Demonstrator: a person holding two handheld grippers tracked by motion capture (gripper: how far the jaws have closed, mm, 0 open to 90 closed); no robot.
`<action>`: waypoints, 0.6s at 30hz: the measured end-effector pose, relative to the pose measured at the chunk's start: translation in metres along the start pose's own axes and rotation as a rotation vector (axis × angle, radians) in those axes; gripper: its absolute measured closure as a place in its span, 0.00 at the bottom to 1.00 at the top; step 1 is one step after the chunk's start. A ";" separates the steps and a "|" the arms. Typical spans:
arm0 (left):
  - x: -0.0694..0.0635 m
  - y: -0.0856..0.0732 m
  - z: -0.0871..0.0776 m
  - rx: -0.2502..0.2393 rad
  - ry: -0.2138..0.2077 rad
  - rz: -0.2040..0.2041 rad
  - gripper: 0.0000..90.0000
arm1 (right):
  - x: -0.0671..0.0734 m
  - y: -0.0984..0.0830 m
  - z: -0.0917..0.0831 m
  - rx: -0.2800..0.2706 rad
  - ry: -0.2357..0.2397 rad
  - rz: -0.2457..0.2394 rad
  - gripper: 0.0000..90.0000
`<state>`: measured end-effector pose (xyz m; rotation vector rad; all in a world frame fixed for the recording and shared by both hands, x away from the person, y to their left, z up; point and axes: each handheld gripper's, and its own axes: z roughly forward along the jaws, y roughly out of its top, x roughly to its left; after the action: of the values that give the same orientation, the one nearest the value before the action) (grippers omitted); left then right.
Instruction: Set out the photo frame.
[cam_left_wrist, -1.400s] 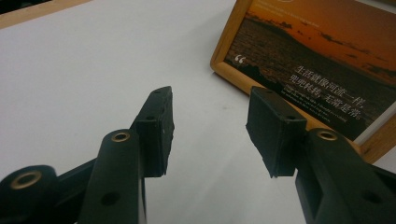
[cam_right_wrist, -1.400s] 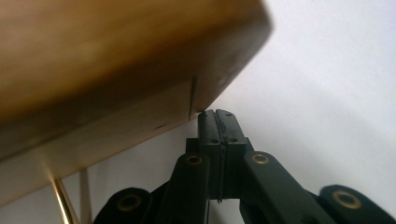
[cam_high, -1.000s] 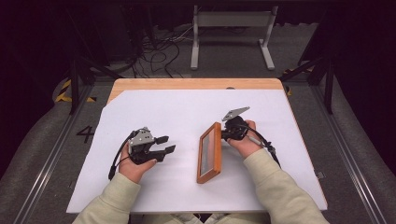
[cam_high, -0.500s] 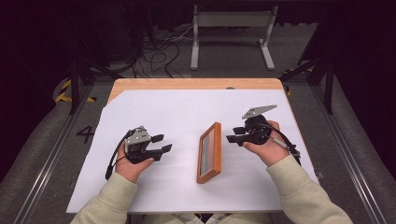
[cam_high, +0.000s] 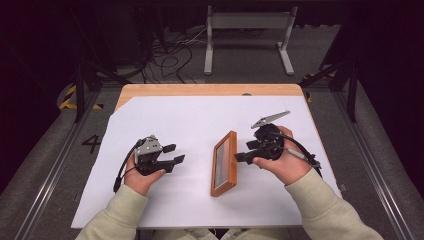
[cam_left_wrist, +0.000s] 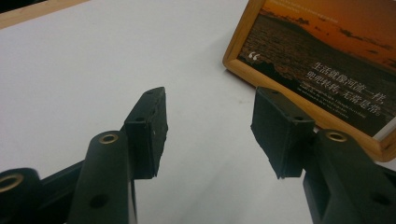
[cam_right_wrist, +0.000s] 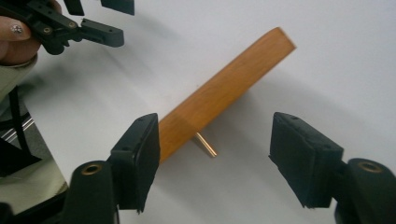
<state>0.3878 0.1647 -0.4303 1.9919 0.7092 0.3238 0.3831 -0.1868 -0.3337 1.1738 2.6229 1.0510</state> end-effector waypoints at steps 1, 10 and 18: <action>-0.001 0.000 0.000 0.002 0.000 -0.001 0.51 | 0.002 0.003 0.007 0.023 0.005 0.021 0.33; -0.001 0.000 -0.001 0.004 0.004 0.002 0.51 | 0.012 0.011 0.039 0.104 0.017 0.055 0.32; -0.001 0.000 0.000 0.005 0.004 0.010 0.50 | 0.010 0.013 0.063 0.194 0.029 0.106 0.39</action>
<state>0.3865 0.1645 -0.4304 2.0005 0.7036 0.3319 0.4051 -0.1383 -0.3718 1.3588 2.7648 0.8497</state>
